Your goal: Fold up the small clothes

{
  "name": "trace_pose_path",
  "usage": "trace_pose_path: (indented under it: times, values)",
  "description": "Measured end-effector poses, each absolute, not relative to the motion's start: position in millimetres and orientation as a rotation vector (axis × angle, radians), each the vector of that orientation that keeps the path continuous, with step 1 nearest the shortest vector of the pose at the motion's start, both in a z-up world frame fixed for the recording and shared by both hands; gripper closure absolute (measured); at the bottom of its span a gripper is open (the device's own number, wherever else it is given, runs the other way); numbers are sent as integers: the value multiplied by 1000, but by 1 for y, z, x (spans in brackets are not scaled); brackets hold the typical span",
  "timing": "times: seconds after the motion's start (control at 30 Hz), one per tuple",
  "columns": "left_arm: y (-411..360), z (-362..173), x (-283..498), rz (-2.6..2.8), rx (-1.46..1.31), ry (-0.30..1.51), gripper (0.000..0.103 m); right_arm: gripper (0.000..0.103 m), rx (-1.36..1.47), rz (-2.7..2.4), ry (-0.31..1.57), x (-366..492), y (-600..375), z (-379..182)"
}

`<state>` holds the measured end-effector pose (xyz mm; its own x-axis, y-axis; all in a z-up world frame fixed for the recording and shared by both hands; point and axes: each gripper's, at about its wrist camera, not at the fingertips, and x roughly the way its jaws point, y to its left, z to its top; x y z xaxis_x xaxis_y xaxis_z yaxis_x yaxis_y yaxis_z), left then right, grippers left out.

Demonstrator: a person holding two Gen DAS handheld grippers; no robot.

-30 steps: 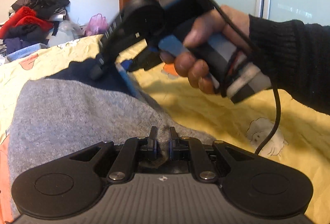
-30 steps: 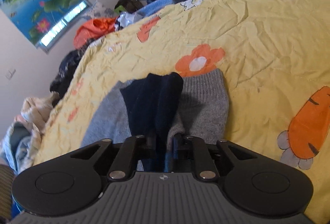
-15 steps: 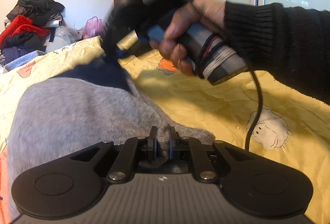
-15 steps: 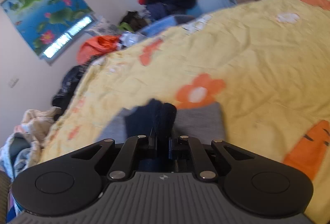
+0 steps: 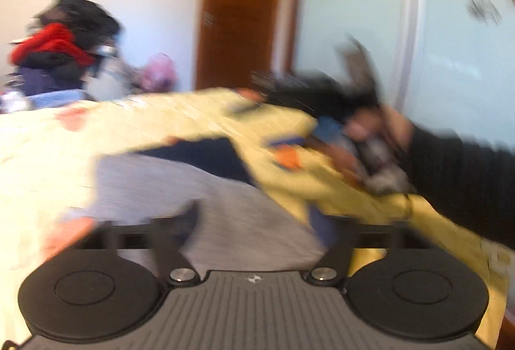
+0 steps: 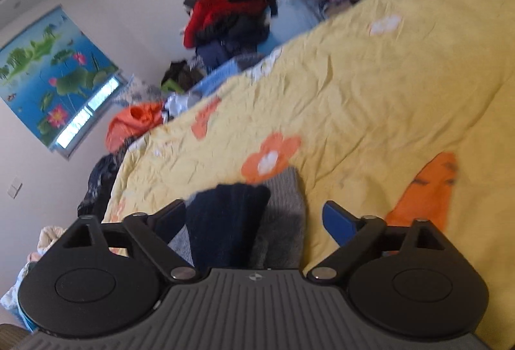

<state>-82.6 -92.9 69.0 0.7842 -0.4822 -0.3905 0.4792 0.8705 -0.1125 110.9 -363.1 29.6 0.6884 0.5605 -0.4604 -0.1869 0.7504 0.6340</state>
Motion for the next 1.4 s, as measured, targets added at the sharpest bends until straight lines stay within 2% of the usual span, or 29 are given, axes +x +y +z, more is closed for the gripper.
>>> trace_pose_path:
  times: [0.13,0.37,0.4,0.43,0.5,0.53,0.57,0.6,0.63,0.67,0.73,0.9,1.0,1.1,1.17,1.27,1.33,1.4]
  values:
    - [-23,81,-46,-403,-202,452,15,12,603,414,696,109,-377,31]
    - [45,26,81,-346,-749,773,17,12,588,404,843,145,-338,-3]
    - [44,21,93,-357,-769,789,19,10,577,411,829,146,-334,-5]
    - [41,17,103,-366,-778,810,26,10,568,418,826,147,-330,-5]
    - [27,10,122,-418,-788,867,33,11,563,436,825,150,-324,-5]
    - [22,7,126,-406,-767,883,38,15,554,450,826,150,-321,-5]
    - [14,2,132,-375,-725,898,46,35,538,460,830,150,-317,-6]
    - [10,0,133,-358,-688,902,61,53,505,457,839,149,-314,-6]
    - [9,0,131,-351,-676,894,69,56,474,450,840,146,-311,-5]
    - [10,-1,129,-353,-675,883,72,62,471,454,838,144,-312,-5]
    - [10,4,121,-342,-632,859,75,73,506,458,831,140,-315,-1]
    - [27,26,110,-333,-611,818,78,84,572,526,775,134,-304,27]
    - [47,41,113,-316,-575,806,79,85,585,585,761,140,-282,40]
    - [68,52,120,-253,-524,787,87,85,588,617,763,156,-254,43]
    - [84,56,128,-203,-515,781,97,85,608,625,774,169,-238,39]
    - [100,55,140,-163,-459,781,97,86,606,611,772,185,-221,32]
    - [110,51,134,-186,-527,786,97,76,566,517,810,197,-219,20]
    - [112,49,114,-252,-564,773,91,54,579,461,849,197,-229,12]
